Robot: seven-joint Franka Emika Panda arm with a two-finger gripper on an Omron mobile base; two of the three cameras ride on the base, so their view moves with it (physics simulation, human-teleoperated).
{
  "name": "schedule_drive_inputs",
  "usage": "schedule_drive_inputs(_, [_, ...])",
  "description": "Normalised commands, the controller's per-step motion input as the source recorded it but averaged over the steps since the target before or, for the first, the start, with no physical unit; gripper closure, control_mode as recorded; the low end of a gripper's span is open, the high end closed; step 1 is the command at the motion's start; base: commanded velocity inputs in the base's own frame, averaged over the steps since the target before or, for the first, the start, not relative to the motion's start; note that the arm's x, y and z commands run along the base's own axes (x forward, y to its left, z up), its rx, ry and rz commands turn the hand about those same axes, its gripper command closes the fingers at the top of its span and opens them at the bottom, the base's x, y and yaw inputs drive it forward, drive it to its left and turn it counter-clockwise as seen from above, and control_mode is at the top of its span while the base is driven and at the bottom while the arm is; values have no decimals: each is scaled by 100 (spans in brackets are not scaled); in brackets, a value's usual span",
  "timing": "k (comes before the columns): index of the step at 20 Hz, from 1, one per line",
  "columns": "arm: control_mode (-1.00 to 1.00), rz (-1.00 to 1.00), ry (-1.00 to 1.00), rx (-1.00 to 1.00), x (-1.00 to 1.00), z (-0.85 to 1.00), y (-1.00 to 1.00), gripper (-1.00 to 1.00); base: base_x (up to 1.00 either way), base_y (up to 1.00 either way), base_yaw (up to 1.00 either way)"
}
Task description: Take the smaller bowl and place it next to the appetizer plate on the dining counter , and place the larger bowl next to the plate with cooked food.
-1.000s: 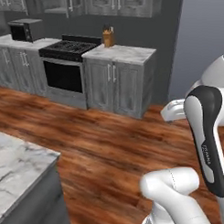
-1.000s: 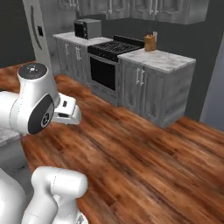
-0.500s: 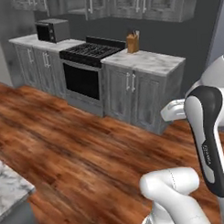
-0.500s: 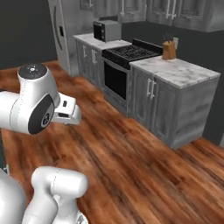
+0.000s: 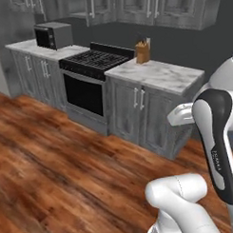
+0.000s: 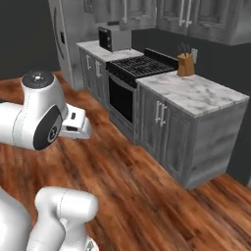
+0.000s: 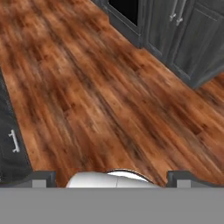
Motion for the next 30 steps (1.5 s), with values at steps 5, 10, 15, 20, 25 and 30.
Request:
schedule_drive_inputs(5, [100, 0, 0, 0, 0, 0, 0, -100, 100, 17, -9])
schedule_drive_inputs(10, [100, 0, 0, 0, 0, 0, 0, -100, 100, 38, -20])
schedule_drive_inputs(15, [100, 0, 0, 0, 0, 0, 0, -100, 100, 38, -31])
schedule_drive_inputs(20, [100, 0, 0, 0, 0, 0, 0, -100, 100, 48, -36])
schedule_drive_inputs(25, [100, 0, 0, 0, 0, 0, 0, -100, 100, 68, -34])
schedule_drive_inputs(30, [100, 0, 0, 0, 0, 0, 0, -100, 100, 82, -29])
